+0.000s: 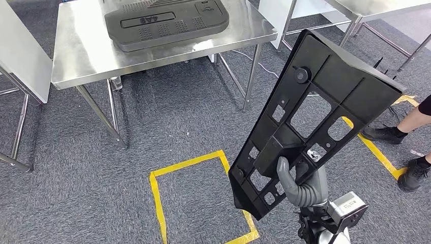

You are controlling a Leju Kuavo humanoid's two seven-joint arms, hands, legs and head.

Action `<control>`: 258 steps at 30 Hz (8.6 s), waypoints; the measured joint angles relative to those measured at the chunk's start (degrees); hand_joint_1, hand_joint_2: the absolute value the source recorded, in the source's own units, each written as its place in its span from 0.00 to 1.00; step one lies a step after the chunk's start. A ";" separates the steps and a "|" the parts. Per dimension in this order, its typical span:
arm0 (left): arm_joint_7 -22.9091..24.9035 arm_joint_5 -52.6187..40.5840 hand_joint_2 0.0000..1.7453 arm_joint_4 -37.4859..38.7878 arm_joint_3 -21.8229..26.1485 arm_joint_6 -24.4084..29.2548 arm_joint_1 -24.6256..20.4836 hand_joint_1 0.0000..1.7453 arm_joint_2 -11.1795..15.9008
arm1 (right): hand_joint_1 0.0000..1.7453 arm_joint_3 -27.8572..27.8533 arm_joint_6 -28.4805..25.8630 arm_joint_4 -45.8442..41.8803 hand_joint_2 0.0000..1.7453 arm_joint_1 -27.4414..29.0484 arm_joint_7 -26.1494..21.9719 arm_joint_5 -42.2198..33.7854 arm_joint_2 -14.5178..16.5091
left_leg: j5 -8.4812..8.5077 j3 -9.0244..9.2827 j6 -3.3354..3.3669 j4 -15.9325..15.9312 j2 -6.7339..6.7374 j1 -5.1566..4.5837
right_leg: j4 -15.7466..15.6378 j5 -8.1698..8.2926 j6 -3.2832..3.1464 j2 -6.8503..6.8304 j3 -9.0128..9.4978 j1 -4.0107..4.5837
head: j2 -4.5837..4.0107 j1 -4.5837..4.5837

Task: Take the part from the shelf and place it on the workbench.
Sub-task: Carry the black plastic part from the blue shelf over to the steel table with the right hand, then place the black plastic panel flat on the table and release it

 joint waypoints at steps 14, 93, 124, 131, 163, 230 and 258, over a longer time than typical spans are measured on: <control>0.14 -0.35 1.00 -0.02 0.00 0.26 -0.12 0.00 -0.10 | 1.00 -0.08 0.04 0.31 1.00 -0.58 0.01 0.75 -0.01 | -0.43 1.31 -1.51 -0.77 -2.61 1.05 | 0.14 0.84 0.82 3.23 -1.26 -0.92 | 0.00 0.59; 2.08 -1.20 1.00 0.02 0.00 0.50 0.71 0.00 -0.17 | 1.00 1.62 -2.25 0.50 1.00 -0.64 -0.59 5.90 0.44 | 0.26 -0.45 -0.65 0.96 -0.48 1.61 | 1.33 -1.55 0.10 3.49 0.39 0.02 | 0.00 0.17; 5.28 -0.44 1.00 -0.03 0.94 0.92 1.31 0.00 1.72 | 1.00 1.75 -2.99 0.01 1.00 0.77 -0.80 6.78 0.07 | -0.75 0.45 -0.87 1.06 -0.72 2.01 | 1.89 -1.90 0.42 3.64 0.18 -0.12 | 0.00 0.21; 5.01 -0.42 1.00 -0.04 0.98 0.88 1.30 0.00 1.66 | 1.00 1.60 -3.08 -0.11 1.00 0.70 -0.91 8.29 -0.45 | -2.65 2.61 0.09 0.89 -1.02 1.83 | 14.17 -2.07 1.30 3.54 -10.55 -0.10 | 0.00 0.70; 4.07 -0.54 1.00 -0.01 1.03 0.27 0.87 0.00 0.98 | 1.00 -3.40 -5.11 -1.47 1.00 -10.50 2.66 14.01 -6.82 | -1.09 1.03 0.25 0.62 -0.72 1.93 | 13.56 -4.58 -0.27 3.52 -7.54 0.25 | 0.00 0.82; 5.75 -3.84 1.00 -0.07 1.61 -0.96 0.21 0.00 0.02 | 1.00 8.31 -14.80 12.05 1.00 -25.71 12.88 56.67 2.20 | -2.61 2.72 -1.15 -0.24 -1.16 1.24 | 0.71 3.67 0.49 3.07 -4.76 0.33 | 0.00 0.93; 8.54 -6.32 1.00 -0.07 -1.78 -1.79 -2.63 0.00 -0.67 | 1.00 18.35 -13.20 43.90 1.00 -44.77 15.67 75.58 9.21 | 1.61 -1.97 -0.88 0.63 -1.49 1.27 | -1.44 0.25 -0.58 3.16 0.81 0.34 | 0.00 0.52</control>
